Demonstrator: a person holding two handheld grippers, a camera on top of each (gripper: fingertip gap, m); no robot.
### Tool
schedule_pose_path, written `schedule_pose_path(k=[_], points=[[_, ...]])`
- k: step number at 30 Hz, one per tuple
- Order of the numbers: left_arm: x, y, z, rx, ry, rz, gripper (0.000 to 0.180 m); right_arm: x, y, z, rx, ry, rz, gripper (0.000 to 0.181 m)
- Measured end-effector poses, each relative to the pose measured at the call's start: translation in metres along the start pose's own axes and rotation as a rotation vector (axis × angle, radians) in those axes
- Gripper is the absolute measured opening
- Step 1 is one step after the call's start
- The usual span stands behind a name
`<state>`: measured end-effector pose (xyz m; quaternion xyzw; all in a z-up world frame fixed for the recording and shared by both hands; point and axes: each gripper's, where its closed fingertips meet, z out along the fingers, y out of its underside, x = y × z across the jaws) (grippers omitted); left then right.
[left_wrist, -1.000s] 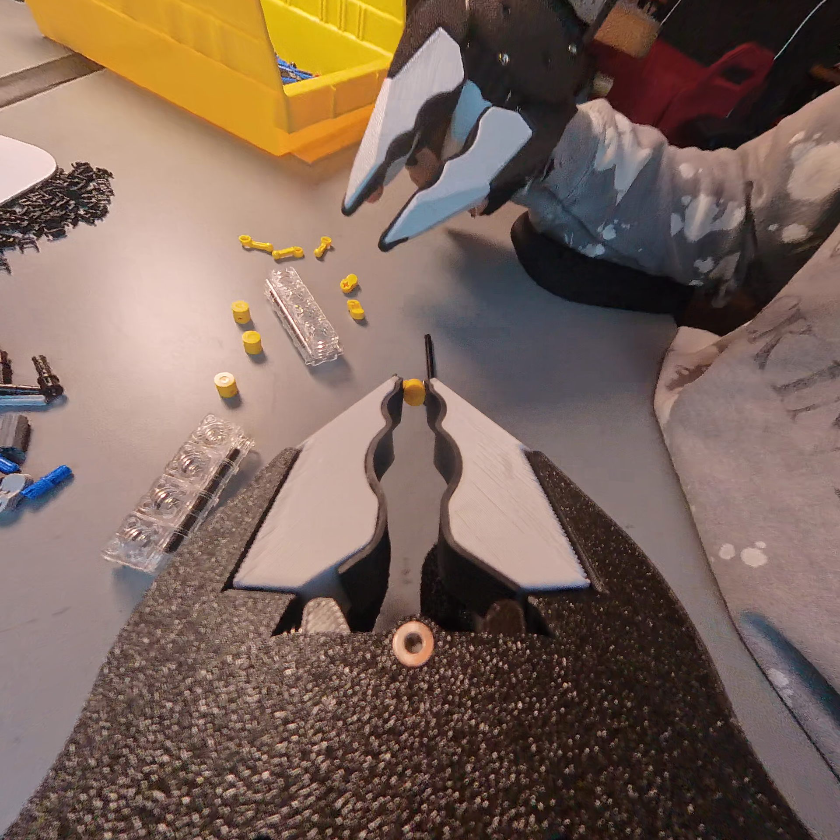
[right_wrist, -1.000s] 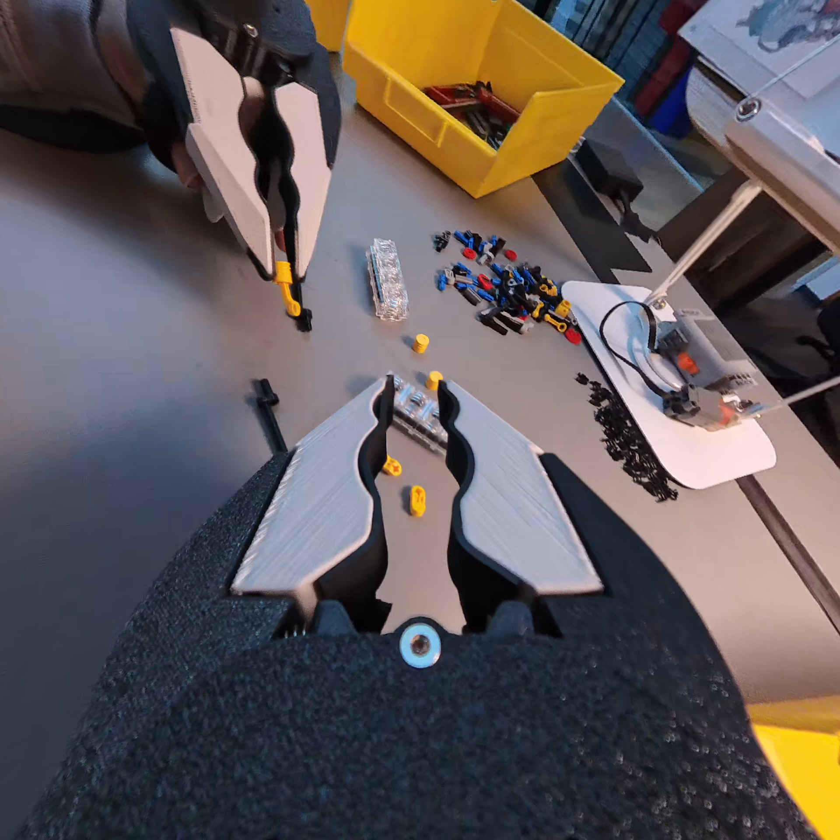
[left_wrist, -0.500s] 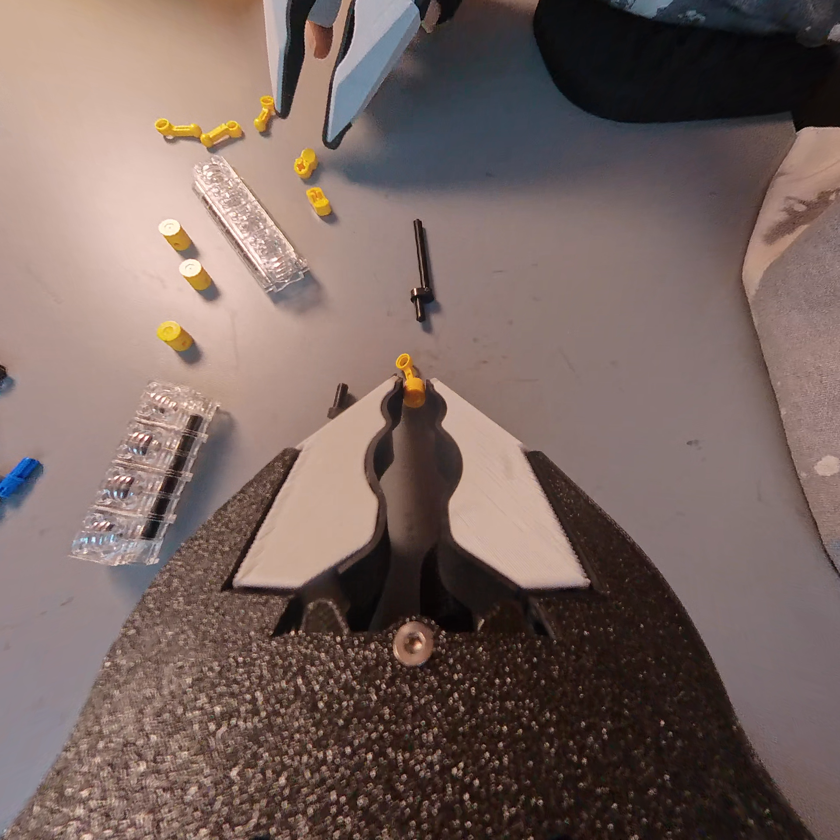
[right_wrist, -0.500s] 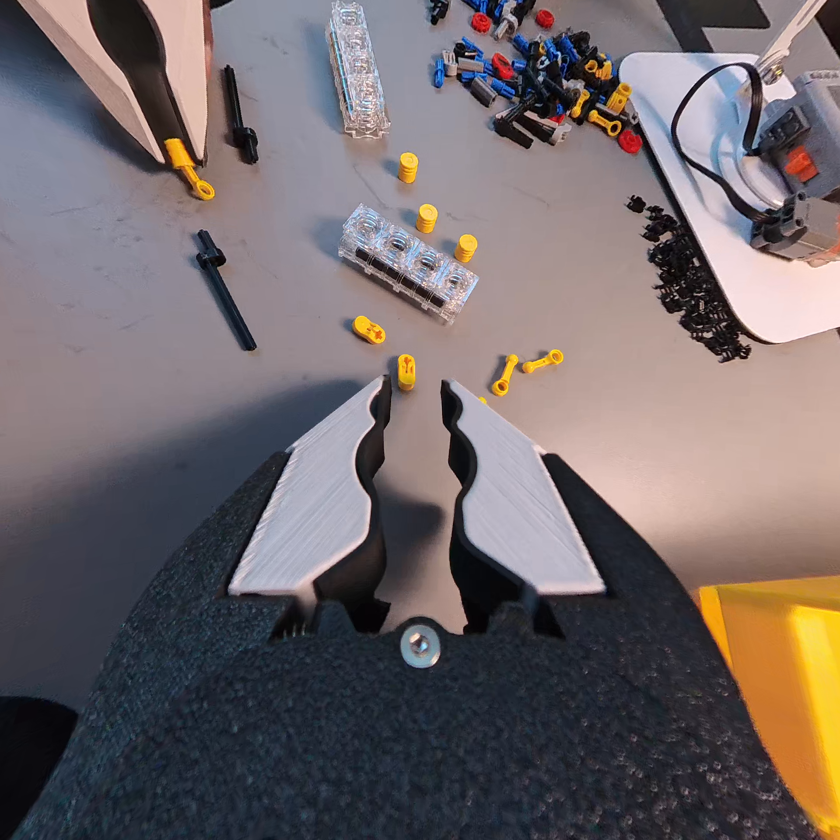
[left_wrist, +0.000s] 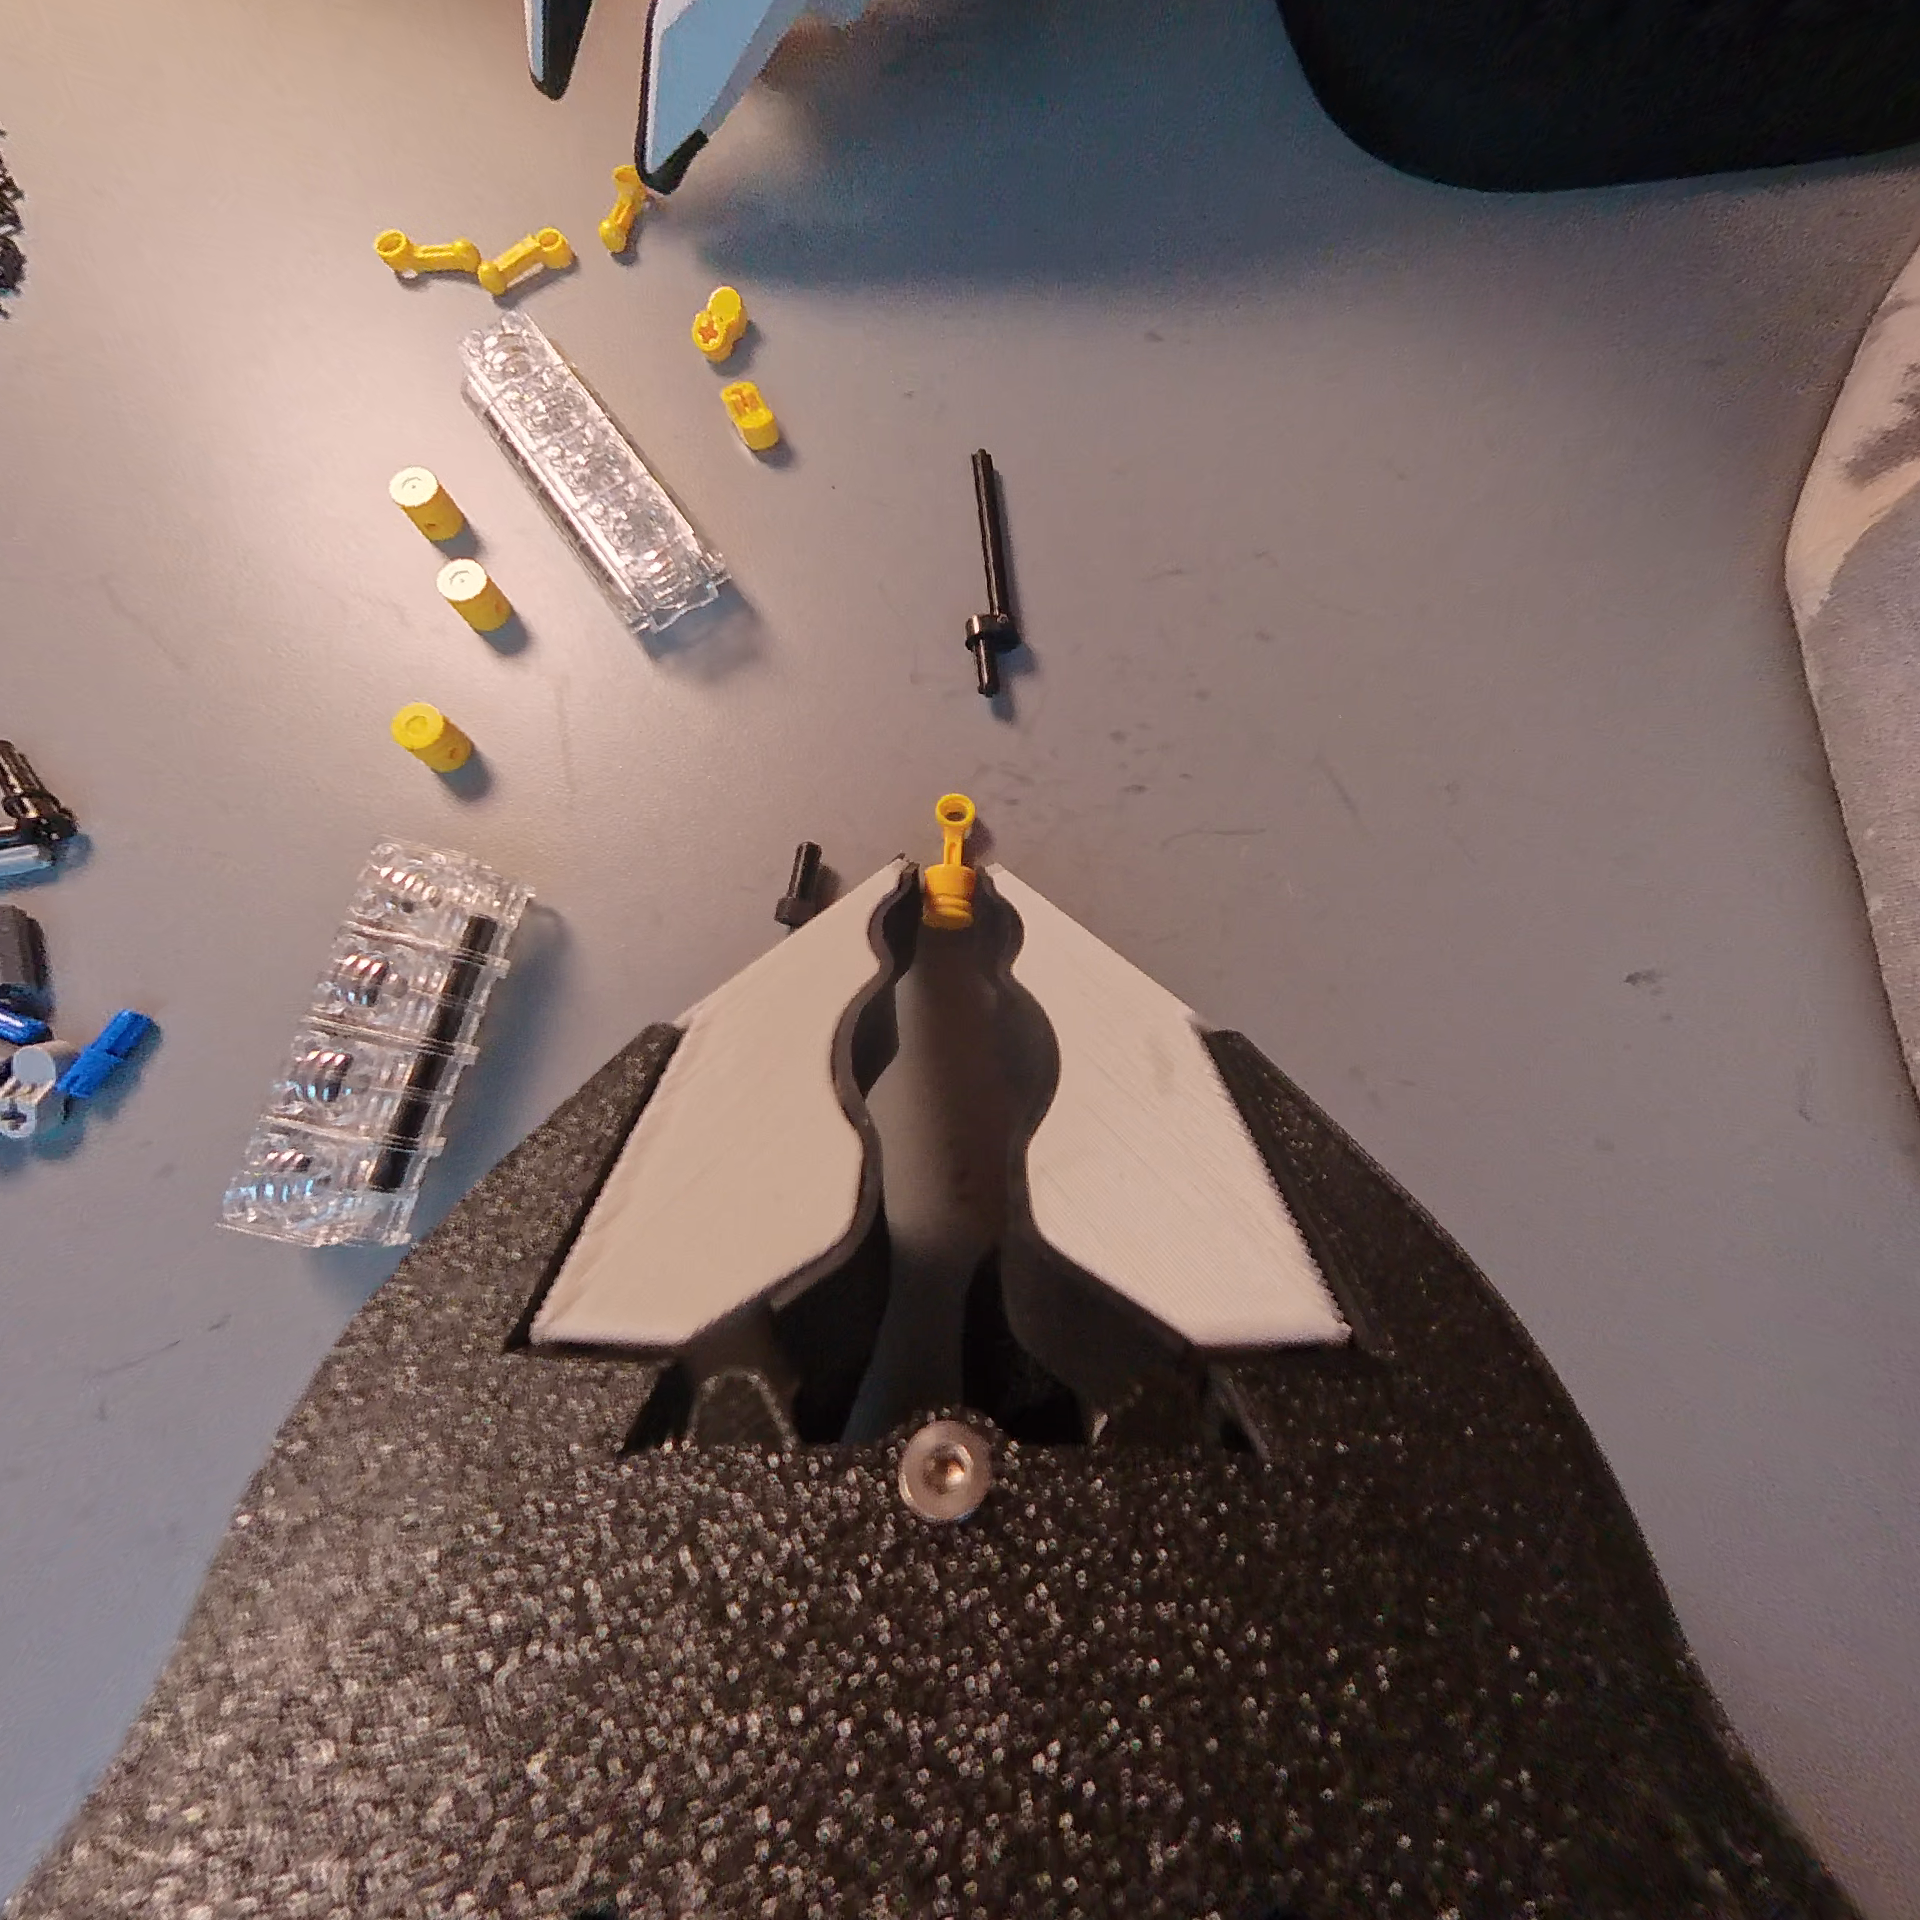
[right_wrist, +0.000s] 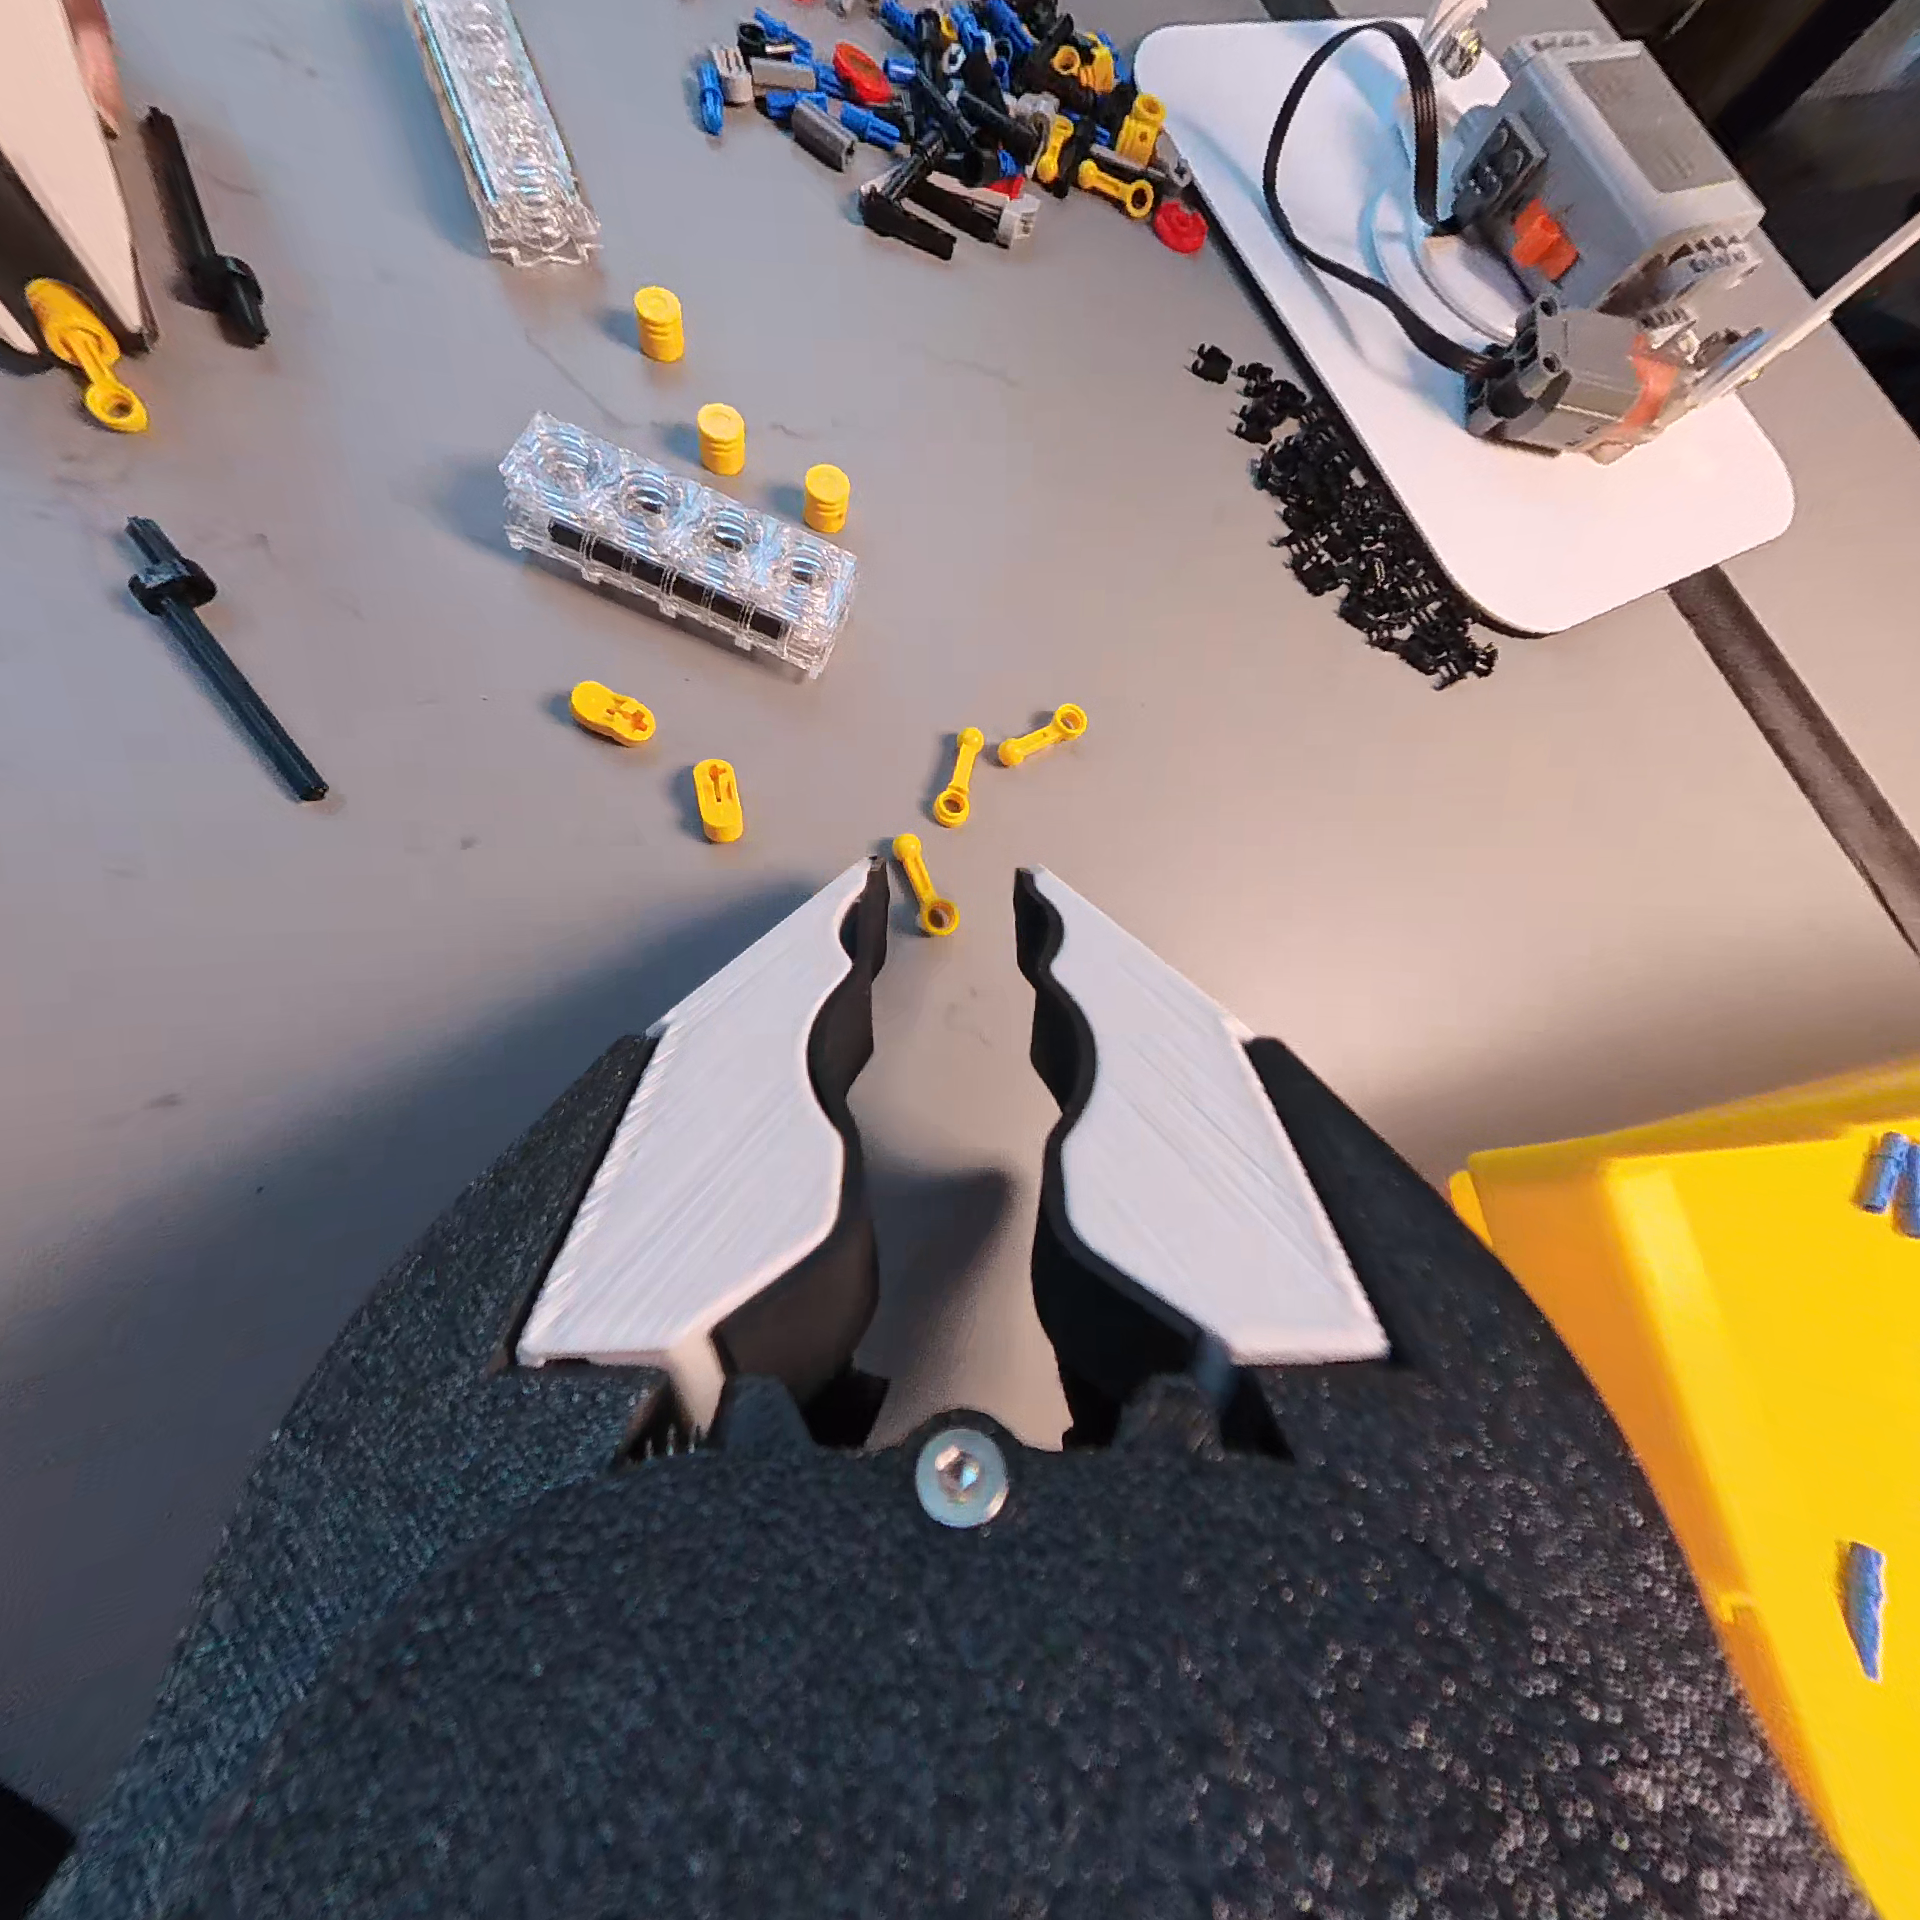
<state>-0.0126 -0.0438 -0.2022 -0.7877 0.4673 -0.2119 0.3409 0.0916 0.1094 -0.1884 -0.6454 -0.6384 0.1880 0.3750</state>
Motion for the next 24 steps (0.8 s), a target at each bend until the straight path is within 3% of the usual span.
schedule_pose_path(k=[4, 15, 24], points=[[-0.002, -0.004, -0.004, 0.031, 0.003, -0.017, 0.011, 0.003, -0.001, -0.002, 0.010, -0.003, 0.047, 0.024], [-0.024, -0.055, -0.044, 0.411, -0.003, -0.218, 0.031, -0.004, 0.009, 0.005, -0.043, -0.055, 0.062, 0.023], [-0.029, -0.051, -0.036, 0.406, 0.002, -0.264, 0.034, -0.006, 0.010, 0.008, -0.131, -0.261, 0.087, 0.018]])
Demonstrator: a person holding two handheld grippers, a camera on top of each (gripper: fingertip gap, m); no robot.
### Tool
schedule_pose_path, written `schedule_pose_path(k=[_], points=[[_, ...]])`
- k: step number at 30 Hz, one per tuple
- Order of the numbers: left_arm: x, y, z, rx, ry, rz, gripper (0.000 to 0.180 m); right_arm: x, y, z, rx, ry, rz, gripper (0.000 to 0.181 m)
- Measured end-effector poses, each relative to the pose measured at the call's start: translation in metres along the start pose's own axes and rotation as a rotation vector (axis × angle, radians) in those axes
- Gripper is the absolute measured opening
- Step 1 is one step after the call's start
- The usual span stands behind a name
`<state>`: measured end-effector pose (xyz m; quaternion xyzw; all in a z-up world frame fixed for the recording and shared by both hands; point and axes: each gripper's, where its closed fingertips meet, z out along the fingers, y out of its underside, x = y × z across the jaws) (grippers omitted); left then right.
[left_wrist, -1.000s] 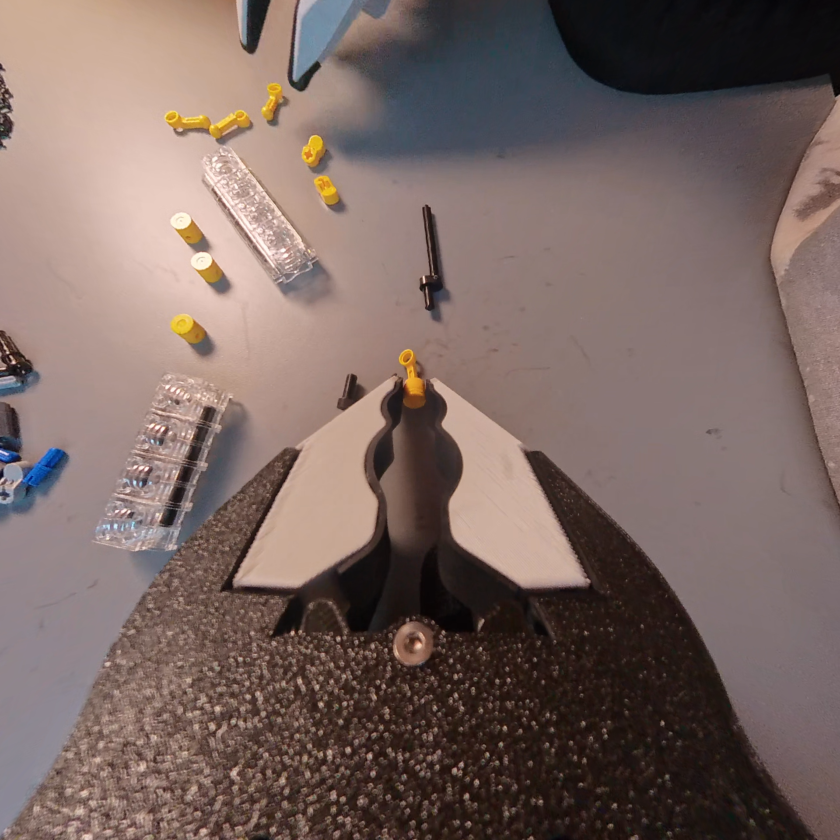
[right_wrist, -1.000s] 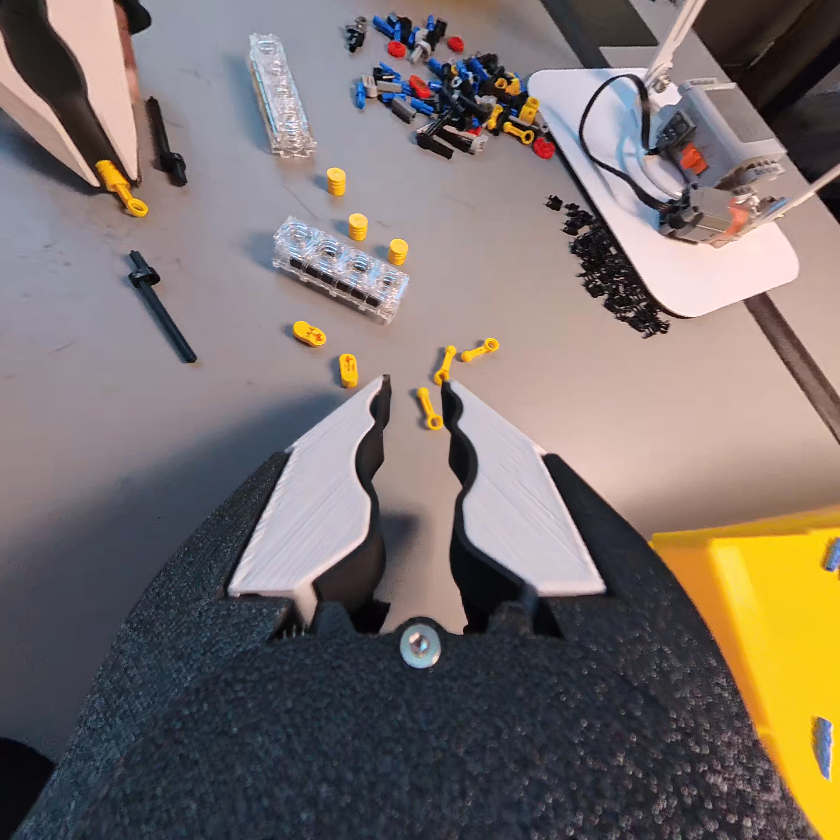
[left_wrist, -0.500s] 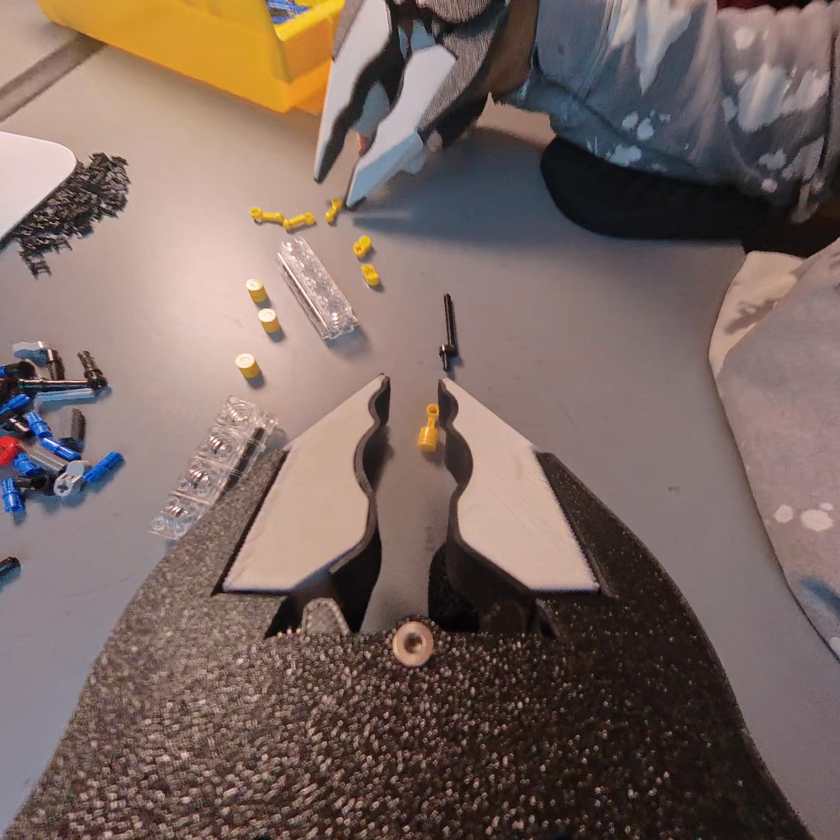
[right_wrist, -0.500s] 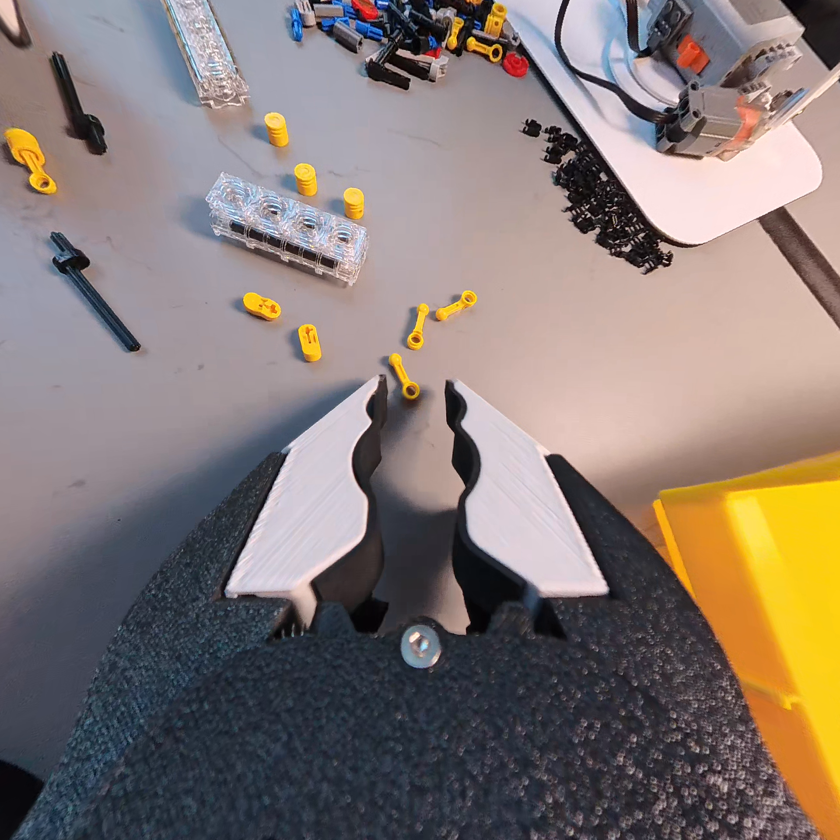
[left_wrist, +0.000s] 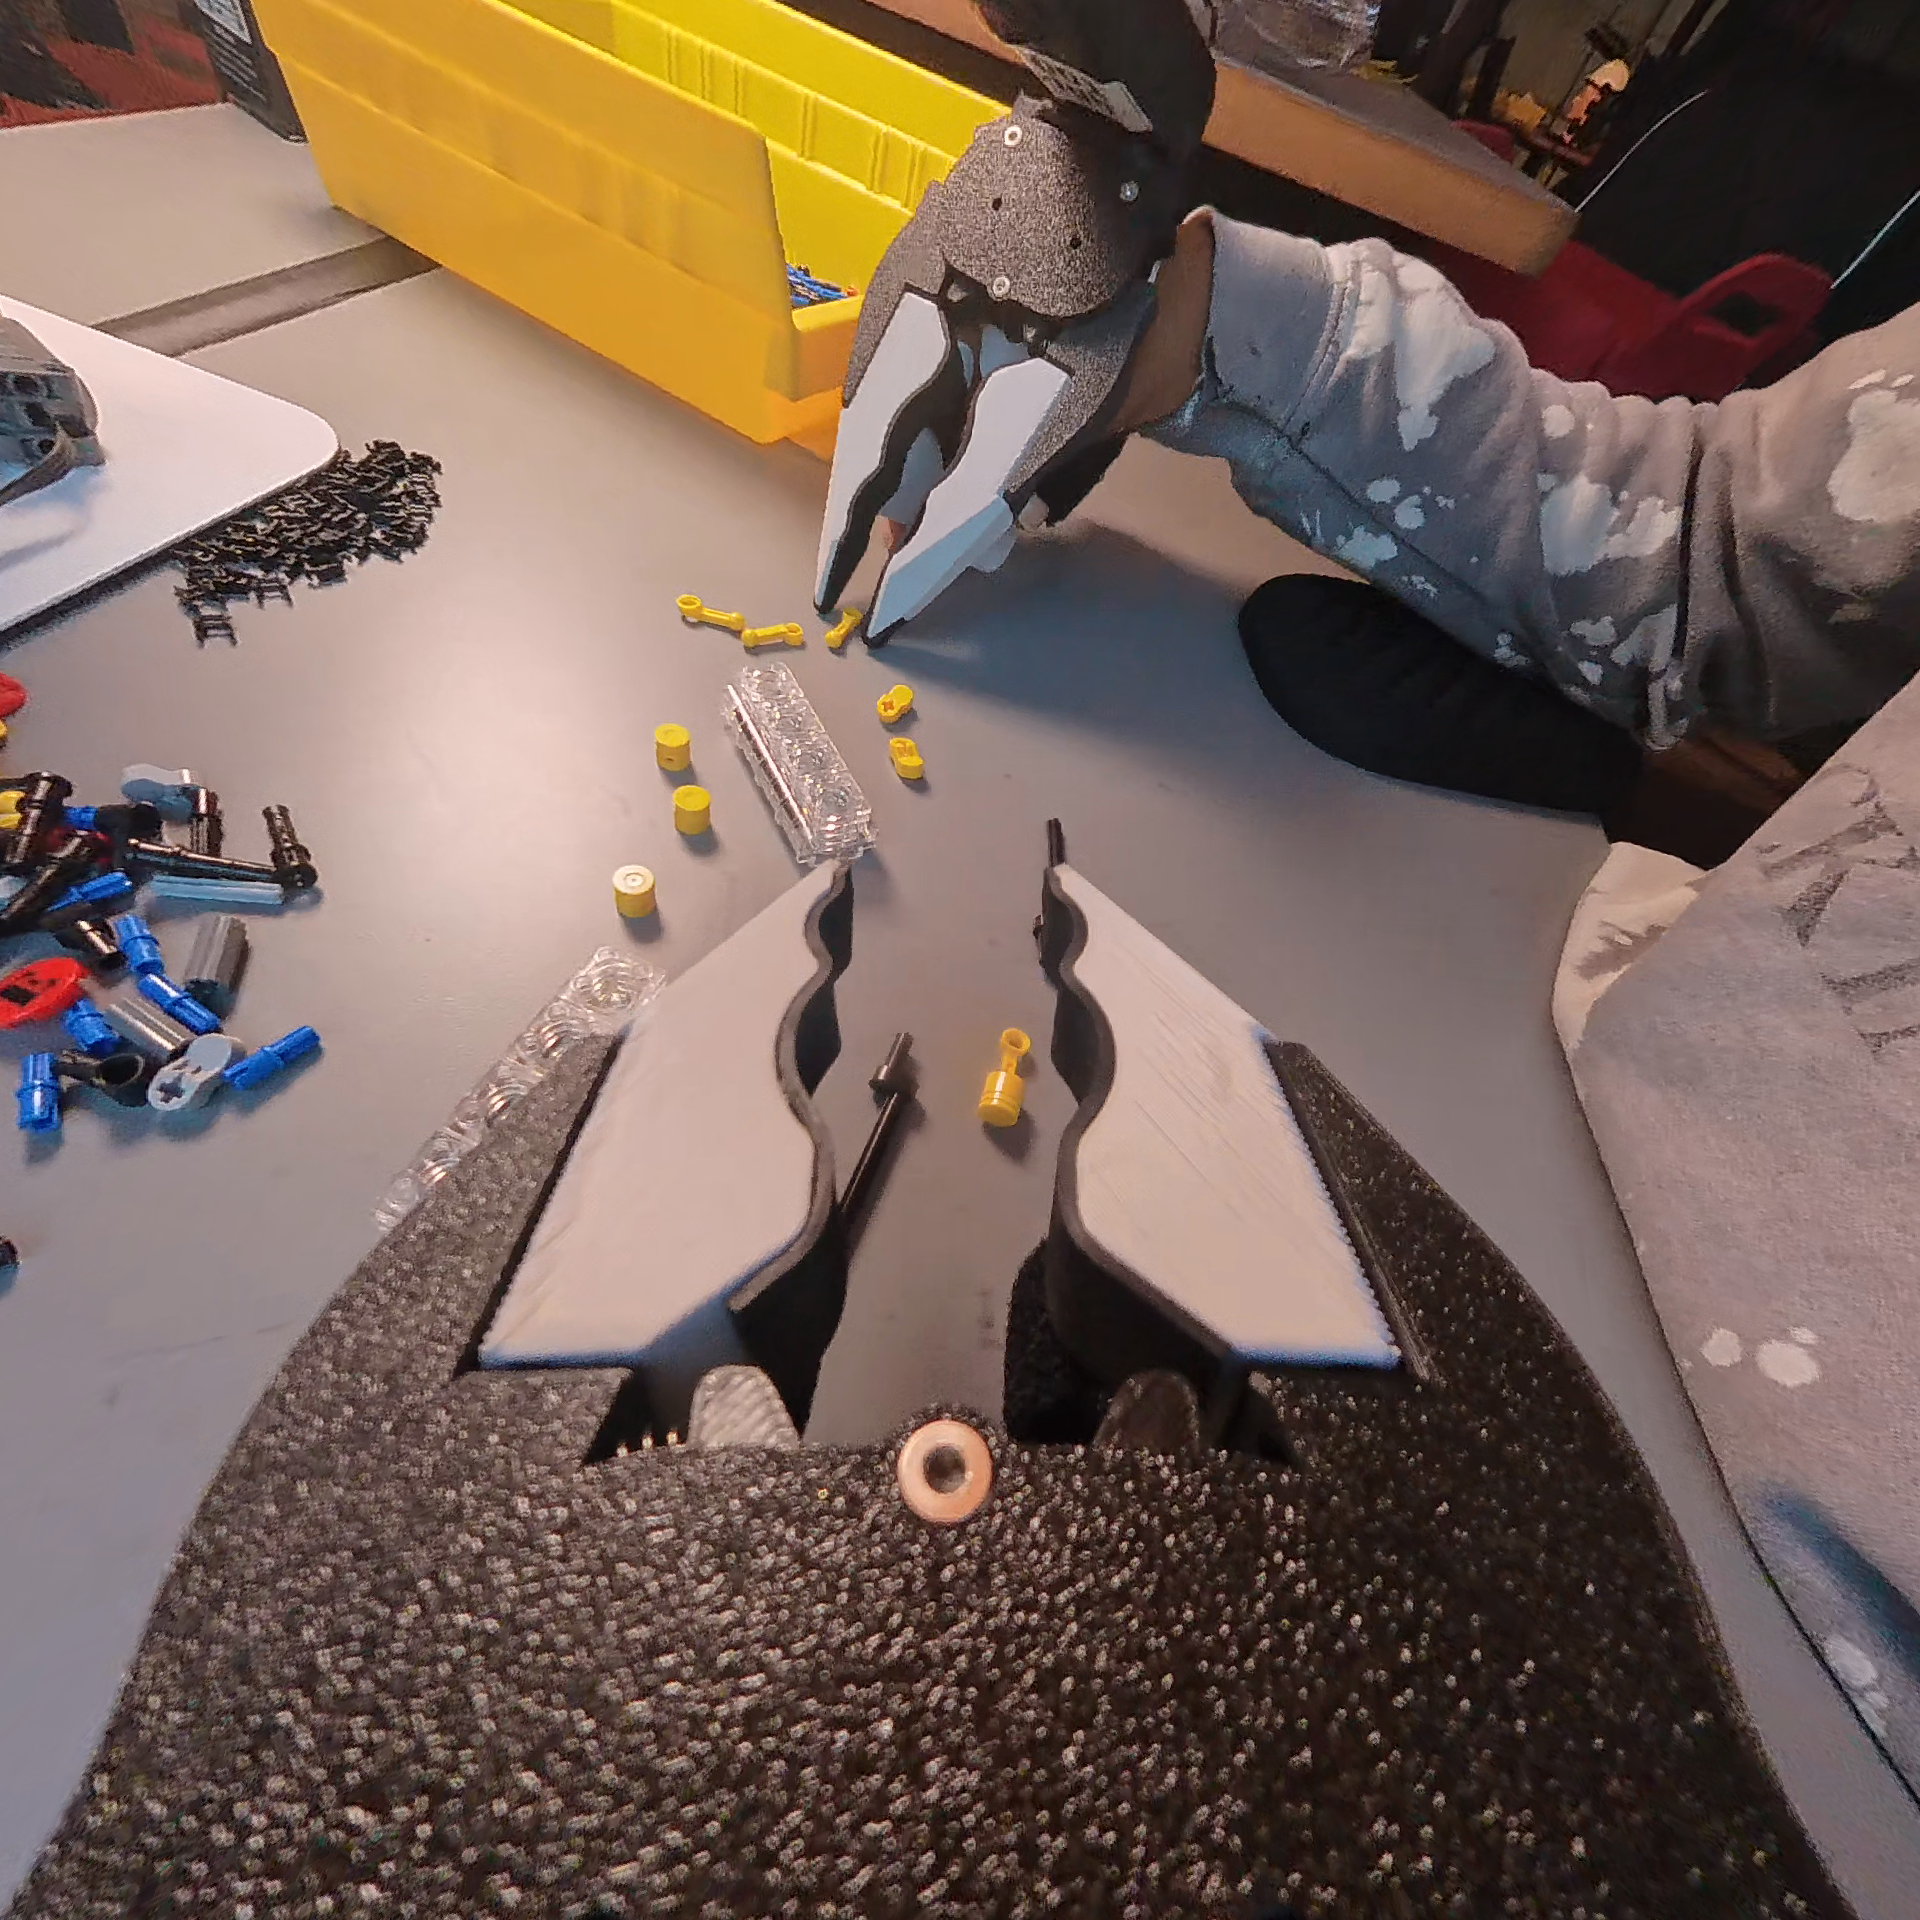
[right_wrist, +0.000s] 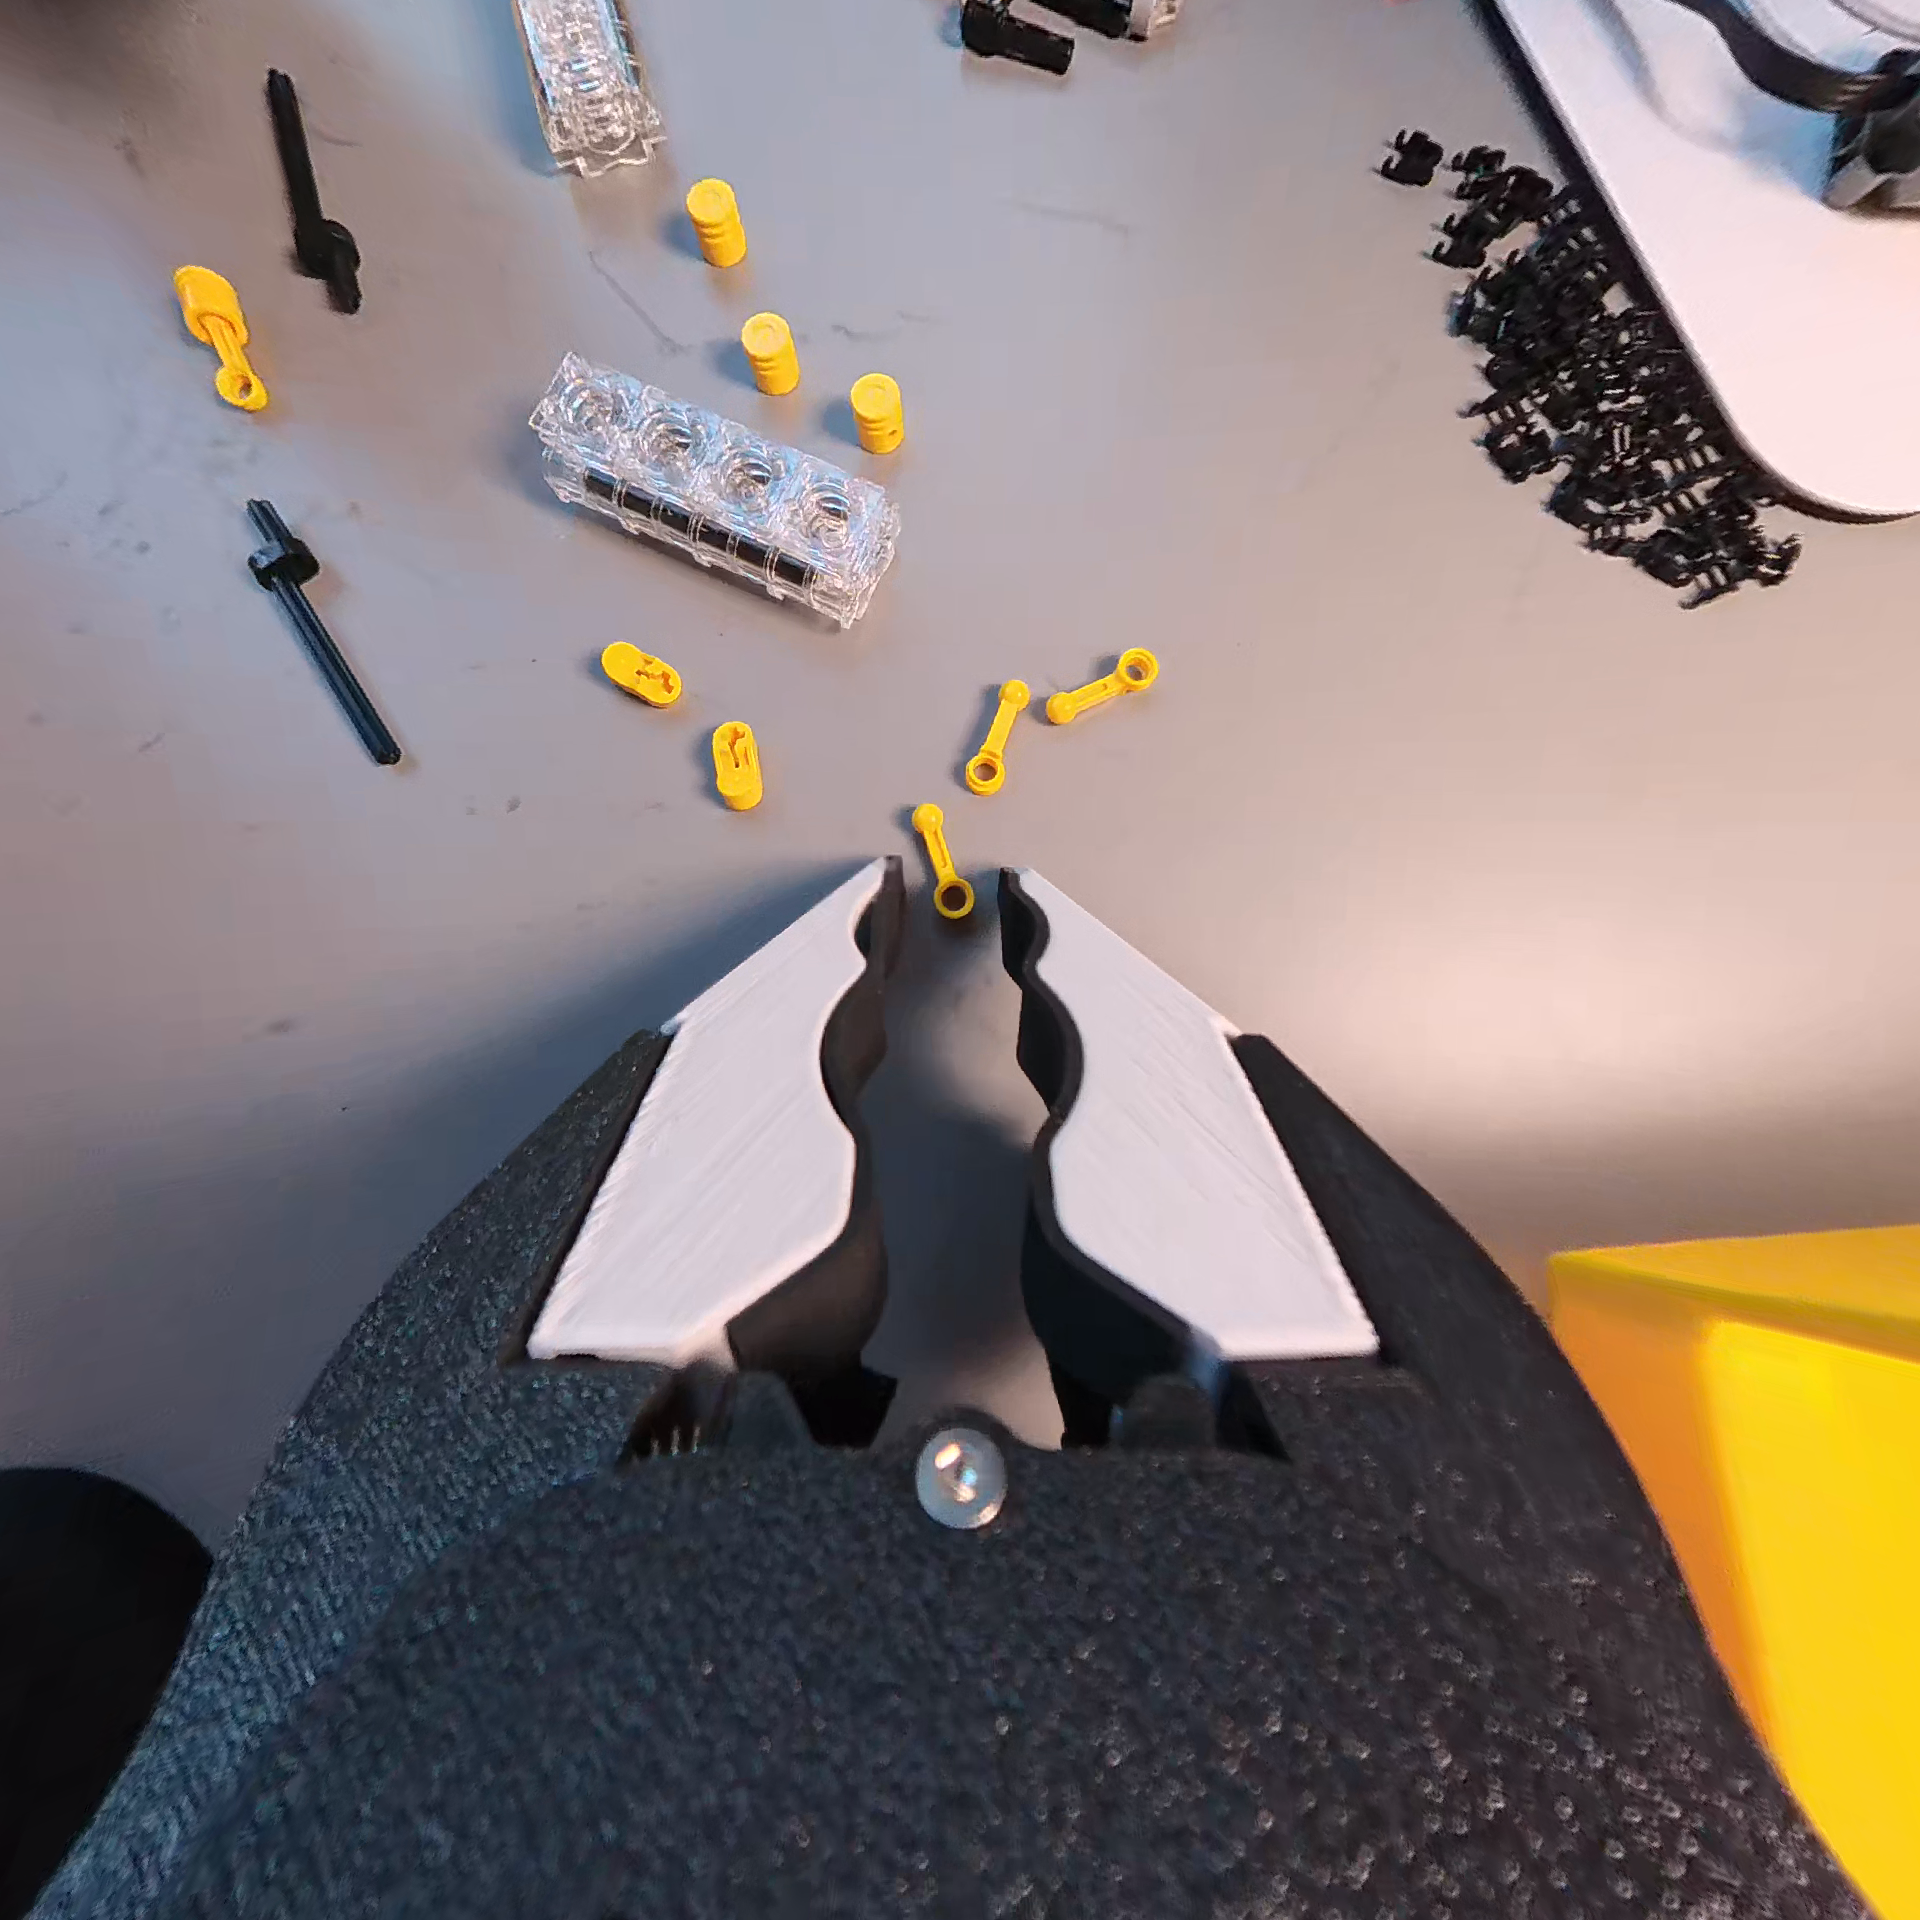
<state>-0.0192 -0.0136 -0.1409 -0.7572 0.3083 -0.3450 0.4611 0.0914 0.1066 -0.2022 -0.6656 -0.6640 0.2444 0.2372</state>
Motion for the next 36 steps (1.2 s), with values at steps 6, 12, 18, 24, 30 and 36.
schedule_pose_path(k=[6, 12, 18, 24, 30, 36], points=[[-0.004, 0.002, 0.002, -0.015, -0.028, 0.007, 0.030, -0.003, 0.000, 0.000, 0.020, 0.010, -0.019, 0.007], [-0.005, 0.008, 0.007, -0.053, -0.042, 0.026, 0.030, -0.003, 0.000, 0.000, 0.028, 0.049, -0.037, 0.006], [-0.003, 0.012, 0.010, -0.081, -0.052, 0.048, 0.027, -0.013, -0.010, -0.010, 0.105, 0.038, -0.060, 0.006], [0.003, 0.010, 0.027, -0.103, -0.048, 0.065, 0.026, -0.034, -0.009, -0.018, 0.118, -0.053, -0.054, 0.007], [0.003, 0.009, 0.062, -0.225, -0.064, 0.141, 0.024, -0.040, 0.005, -0.006, 0.019, -0.052, -0.109, 0.006], [-0.006, 0.013, 0.100, -0.380, -0.102, 0.223, 0.018, -0.041, 0.006, -0.005, 0.011, -0.048, -0.122, 0.007]])
